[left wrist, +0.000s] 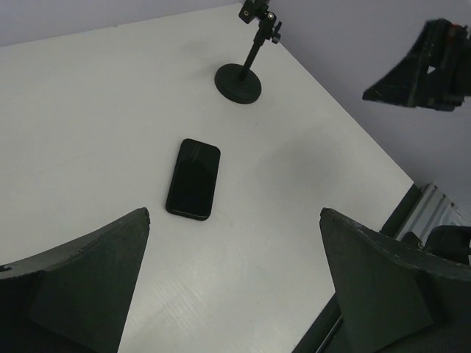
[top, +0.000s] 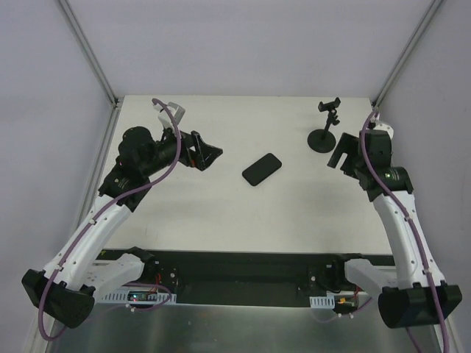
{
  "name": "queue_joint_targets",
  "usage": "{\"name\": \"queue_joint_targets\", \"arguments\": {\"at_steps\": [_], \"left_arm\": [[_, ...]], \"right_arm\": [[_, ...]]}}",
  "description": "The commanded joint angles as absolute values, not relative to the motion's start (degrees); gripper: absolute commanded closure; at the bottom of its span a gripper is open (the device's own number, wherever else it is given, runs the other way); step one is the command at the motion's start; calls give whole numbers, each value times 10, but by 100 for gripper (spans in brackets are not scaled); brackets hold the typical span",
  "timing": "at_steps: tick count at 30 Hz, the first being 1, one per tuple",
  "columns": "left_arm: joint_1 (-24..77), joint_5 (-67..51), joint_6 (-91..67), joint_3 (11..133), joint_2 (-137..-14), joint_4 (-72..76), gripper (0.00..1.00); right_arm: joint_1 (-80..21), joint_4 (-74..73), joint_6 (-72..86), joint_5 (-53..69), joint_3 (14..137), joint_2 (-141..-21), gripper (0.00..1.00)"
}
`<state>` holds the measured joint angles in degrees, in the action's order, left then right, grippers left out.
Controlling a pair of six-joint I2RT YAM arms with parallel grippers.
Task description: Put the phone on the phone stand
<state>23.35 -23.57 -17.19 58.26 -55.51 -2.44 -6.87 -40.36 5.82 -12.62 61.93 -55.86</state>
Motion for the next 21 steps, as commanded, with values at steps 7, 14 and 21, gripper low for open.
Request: {"name": "queue_joint_targets", "arguments": {"at_steps": [7, 14, 21], "left_arm": [[317, -192, -142, 543, -551, -30, 4], [344, -140, -113, 548, -555, -56, 4], [370, -114, -97, 546, -559, -60, 4]], "right_arm": [[-50, -230, 145, -195, 793, -760, 4], [-51, -226, 264, -246, 914, -921, 4], [-54, -297, 330, -308, 1095, -1113, 4]]}}
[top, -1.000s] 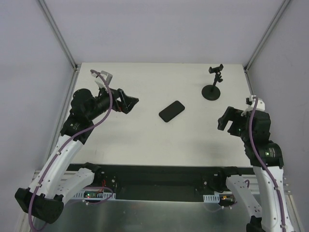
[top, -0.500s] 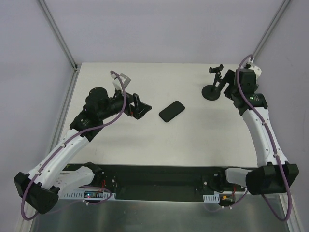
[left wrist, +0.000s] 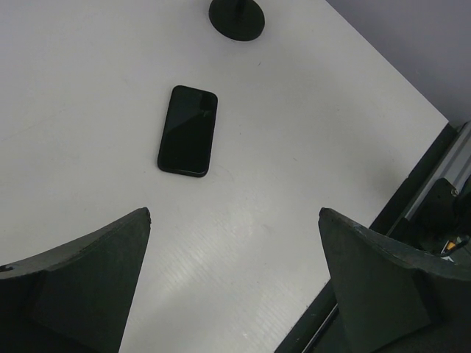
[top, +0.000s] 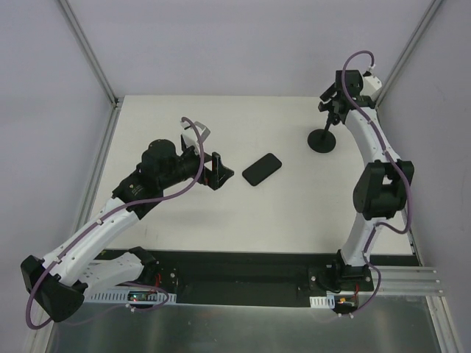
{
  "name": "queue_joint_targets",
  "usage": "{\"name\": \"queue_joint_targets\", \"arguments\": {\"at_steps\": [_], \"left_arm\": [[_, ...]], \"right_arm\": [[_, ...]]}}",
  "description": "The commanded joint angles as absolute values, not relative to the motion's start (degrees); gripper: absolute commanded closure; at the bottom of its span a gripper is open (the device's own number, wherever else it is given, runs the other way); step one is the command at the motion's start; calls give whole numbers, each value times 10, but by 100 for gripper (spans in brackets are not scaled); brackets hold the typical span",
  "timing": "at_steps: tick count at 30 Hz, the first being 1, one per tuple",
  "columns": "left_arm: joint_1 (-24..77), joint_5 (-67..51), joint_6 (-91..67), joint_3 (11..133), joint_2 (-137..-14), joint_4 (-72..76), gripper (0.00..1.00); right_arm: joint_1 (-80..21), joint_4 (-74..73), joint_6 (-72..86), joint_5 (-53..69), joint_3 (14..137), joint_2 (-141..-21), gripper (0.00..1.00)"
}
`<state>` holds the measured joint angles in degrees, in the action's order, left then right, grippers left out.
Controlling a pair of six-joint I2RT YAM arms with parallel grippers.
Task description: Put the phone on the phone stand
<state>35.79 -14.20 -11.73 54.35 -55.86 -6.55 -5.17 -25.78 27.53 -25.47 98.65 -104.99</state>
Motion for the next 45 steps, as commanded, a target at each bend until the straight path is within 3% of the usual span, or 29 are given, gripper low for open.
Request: {"name": "queue_joint_targets", "arguments": {"at_steps": [1, 6, 7, 10, 17, 19, 23, 45], "left_arm": [[371, -112, -97, 547, -559, -59, 5], [374, -97, -95, 541, -555, -58, 5], [376, -97, -95, 539, -555, -56, 5], [376, -95, -93, 535, -558, -55, 5], [381, -102, -97, 535, -570, -54, 5], [381, -104, -97, 536, -570, -54, 5], [381, -102, -97, 535, -572, -54, 5], [381, -132, -98, 542, -574, -54, 5]], "right_arm": [[-54, -305, 330, -305, 1111, -1131, 4], [-57, -369, 342, -296, 1201, -1214, 3], [-57, -369, 348, -295, 1200, -1216, 10], [-58, -372, 359, -298, 1195, -1220, 18], [-62, -407, 382, -306, 1194, -1217, 27], [-61, -416, 381, -305, 1195, -1219, 37], [-61, -417, 356, -304, 1198, -1215, 41], [-27, -420, 30, -94, 1131, -1119, 99]]}}
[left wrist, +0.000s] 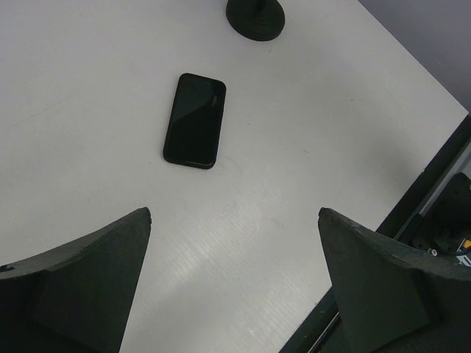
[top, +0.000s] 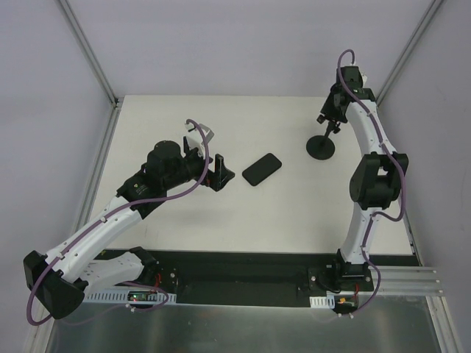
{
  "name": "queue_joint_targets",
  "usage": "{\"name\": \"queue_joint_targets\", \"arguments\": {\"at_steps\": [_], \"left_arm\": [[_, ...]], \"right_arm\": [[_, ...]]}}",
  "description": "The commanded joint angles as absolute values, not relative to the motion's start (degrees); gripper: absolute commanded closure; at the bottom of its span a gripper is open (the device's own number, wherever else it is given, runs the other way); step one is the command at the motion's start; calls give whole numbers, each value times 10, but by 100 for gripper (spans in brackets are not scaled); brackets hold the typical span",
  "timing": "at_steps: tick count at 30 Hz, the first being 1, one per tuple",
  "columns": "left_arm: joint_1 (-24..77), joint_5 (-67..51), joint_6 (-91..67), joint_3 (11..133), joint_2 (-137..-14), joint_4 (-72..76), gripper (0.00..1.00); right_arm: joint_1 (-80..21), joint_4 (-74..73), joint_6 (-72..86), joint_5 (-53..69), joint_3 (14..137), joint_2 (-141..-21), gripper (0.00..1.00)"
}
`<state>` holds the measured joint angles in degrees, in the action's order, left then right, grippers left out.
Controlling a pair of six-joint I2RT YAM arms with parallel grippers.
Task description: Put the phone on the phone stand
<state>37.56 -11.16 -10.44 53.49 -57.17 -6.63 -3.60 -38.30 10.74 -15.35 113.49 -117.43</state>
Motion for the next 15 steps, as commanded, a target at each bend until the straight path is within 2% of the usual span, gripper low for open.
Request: {"name": "queue_joint_targets", "arguments": {"at_steps": [1, 8, 15], "left_arm": [[381, -132, -98, 542, -572, -55, 5], [381, -132, -98, 542, -562, -55, 5], [381, -141, -102, 543, -561, -55, 5]], "right_arm": [[-28, -424, 23, -82, 1127, -1108, 99], [-23, -512, -31, -21, 1121, -1076, 99], [-44, -588, -93, -35, 1107, -1053, 99]]}}
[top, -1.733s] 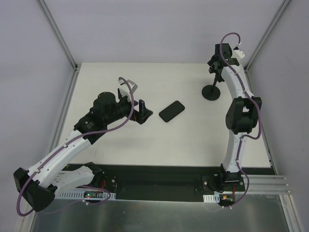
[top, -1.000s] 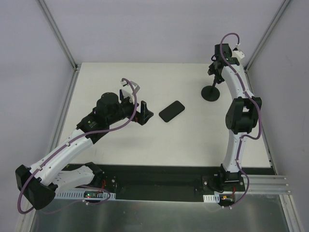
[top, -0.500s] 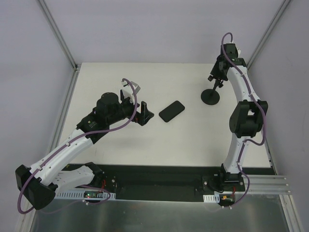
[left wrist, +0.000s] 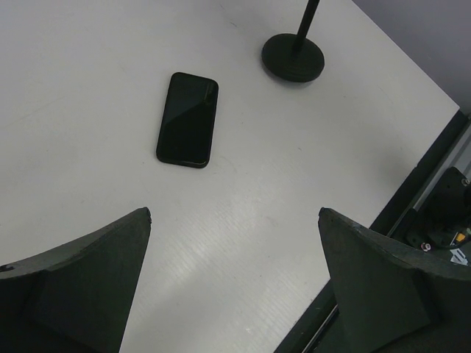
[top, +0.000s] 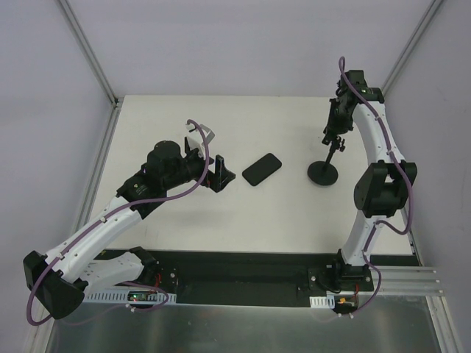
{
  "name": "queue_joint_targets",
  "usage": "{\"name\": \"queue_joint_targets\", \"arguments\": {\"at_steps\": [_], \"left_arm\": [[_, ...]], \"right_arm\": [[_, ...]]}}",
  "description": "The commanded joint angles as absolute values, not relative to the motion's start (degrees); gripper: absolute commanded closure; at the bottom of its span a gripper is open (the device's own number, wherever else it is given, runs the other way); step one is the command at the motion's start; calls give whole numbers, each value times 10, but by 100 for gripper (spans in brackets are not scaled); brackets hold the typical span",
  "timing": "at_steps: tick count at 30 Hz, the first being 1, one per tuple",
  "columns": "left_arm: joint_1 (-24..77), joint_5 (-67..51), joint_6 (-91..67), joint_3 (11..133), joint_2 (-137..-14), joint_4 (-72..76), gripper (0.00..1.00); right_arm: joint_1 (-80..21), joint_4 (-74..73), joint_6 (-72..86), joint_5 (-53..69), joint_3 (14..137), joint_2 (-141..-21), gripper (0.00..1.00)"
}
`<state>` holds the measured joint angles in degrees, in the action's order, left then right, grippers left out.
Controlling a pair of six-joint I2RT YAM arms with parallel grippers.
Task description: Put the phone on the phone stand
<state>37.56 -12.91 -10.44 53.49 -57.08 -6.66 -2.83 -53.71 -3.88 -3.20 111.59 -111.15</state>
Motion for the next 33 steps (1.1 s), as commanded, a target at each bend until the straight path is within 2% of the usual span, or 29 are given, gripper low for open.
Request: {"name": "queue_joint_targets", "arguments": {"at_steps": [1, 5, 12, 17, 18, 20, 21, 23, 26, 29, 33], "left_arm": [[381, -141, -102, 542, -561, -55, 5], [381, -144, -104, 543, -560, -55, 5], [381, -146, -104, 542, -555, -55, 5], [381, -146, -102, 543, -553, -55, 4], [381, -147, -102, 543, -552, -56, 5], [381, -149, -101, 544, -550, -55, 4], [381, -149, -101, 543, -549, -55, 4], [381, -149, -99, 544, -549, -55, 4], [381, -154, -99, 545, -549, -56, 4], [381, -161, -99, 548, -543, -58, 4], [381, -157, -98, 545, -536, -58, 4]], "right_arm": [[-45, -582, -98, -39, 1087, -1027, 99], [-71, -494, -120, -29, 927, -932, 99], [-118, -411, -110, -25, 765, -811, 97], [-147, -420, -107, -30, 731, -775, 84], [-154, -424, -107, -39, 726, -771, 71], [-171, -436, -100, -56, 717, -759, 54], [-177, -437, -97, -62, 715, -747, 39], [-192, -459, -77, -78, 722, -737, 23], [-212, -501, -46, -112, 744, -720, 12], [-228, -529, -4, -146, 747, -700, 4], [-245, -557, 74, -208, 720, -666, 2]]}}
